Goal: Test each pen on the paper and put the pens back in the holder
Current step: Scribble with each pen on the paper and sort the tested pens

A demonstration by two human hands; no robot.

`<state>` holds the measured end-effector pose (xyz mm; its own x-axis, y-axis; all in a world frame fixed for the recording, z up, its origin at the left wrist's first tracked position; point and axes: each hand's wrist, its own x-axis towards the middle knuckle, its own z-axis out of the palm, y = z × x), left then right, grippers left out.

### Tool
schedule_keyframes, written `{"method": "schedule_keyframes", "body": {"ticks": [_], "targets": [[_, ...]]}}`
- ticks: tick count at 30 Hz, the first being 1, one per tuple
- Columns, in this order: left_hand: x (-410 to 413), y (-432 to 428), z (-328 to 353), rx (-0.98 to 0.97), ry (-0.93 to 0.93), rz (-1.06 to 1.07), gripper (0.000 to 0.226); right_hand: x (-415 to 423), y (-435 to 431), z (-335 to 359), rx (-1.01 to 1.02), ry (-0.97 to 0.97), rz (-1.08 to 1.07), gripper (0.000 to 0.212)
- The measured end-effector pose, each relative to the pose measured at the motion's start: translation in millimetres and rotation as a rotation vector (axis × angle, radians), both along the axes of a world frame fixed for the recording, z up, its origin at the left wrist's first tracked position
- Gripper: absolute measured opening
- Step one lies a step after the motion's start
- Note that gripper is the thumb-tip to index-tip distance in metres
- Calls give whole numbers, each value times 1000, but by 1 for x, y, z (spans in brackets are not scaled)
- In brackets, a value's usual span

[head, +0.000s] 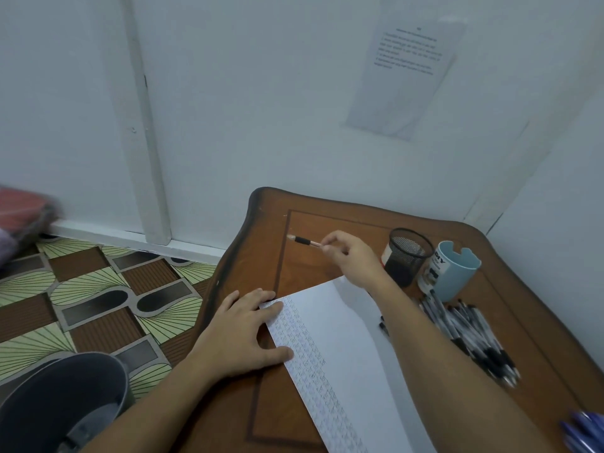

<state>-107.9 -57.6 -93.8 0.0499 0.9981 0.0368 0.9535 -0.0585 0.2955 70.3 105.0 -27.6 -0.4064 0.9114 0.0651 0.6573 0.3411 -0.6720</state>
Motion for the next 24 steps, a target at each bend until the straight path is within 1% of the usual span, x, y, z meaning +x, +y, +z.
{"method": "schedule_keyframes", "body": {"ticks": [2, 4, 5, 7, 8, 10, 12, 16, 18, 19, 20, 21, 24], "targets": [[1, -1, 2, -2, -6, -1, 114, 9, -12, 1, -68, 44, 78, 15], [1, -2, 2, -14, -3, 0, 116, 20, -21, -1, -121, 60, 92, 27], [1, -2, 2, -14, 2, 3, 113, 25, -26, -2, -151, 91, 94, 31], [1, -2, 2, -7, 12, 8, 110, 35, -32, -3, -194, 187, 89, 28], [1, -2, 2, -6, 12, 6, 114, 41, -34, -4, -217, 252, 75, 23], [1, -2, 2, -8, 13, 3, 122, 50, -39, -5, -269, 429, 21, 16], [1, -2, 2, -1, 9, 5, 125, 57, -44, -8, -346, 637, -24, 16], [2, -3, 1, 10, -5, 11, 122, 60, -54, -13, -519, 1033, -91, 11], [2, -2, 1, 16, -8, 10, 121, 59, -58, -15, -590, 1230, -104, 19], [2, -3, 1, 19, -10, 10, 121, 57, -61, -16, -619, 1288, -106, 16], [2, -3, 1, 20, -10, 11, 121, 55, -63, -17, -634, 1308, -114, 8], [2, -3, 1, 19, -8, 12, 121, 52, -66, -17, -630, 1290, -124, 9], [2, -2, 1, 14, -1, 12, 124, 44, -73, -19, -603, 1183, -105, 30]]}}
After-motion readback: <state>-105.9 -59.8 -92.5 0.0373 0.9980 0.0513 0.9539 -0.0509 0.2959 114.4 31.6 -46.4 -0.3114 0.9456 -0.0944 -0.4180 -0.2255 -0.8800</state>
